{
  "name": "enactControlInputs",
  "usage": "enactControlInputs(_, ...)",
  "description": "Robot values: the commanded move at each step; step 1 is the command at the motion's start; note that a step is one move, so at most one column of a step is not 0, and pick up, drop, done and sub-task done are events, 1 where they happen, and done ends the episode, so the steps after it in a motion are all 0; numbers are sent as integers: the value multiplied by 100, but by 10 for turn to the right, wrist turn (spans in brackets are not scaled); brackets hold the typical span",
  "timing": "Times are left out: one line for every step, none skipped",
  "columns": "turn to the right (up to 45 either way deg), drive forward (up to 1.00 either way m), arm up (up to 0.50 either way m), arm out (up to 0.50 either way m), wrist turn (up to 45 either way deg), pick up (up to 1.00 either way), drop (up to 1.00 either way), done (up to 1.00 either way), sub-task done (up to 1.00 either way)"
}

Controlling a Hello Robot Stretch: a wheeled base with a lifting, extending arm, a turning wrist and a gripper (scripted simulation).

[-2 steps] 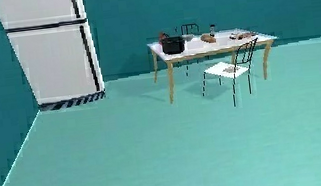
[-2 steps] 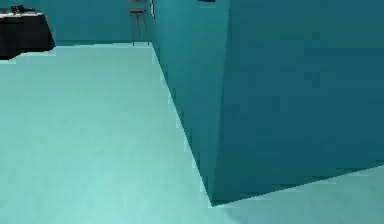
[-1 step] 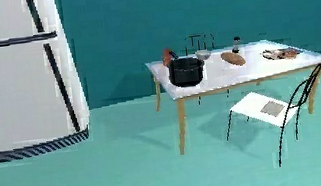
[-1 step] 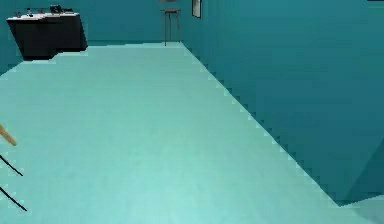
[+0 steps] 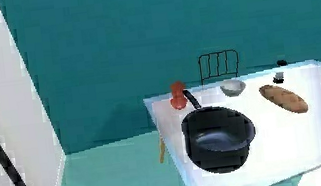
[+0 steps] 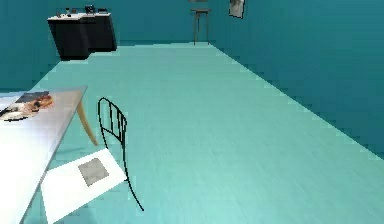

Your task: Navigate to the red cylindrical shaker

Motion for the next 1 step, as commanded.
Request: enactControlInputs(0,0,0,0,0,0,0,100,0)
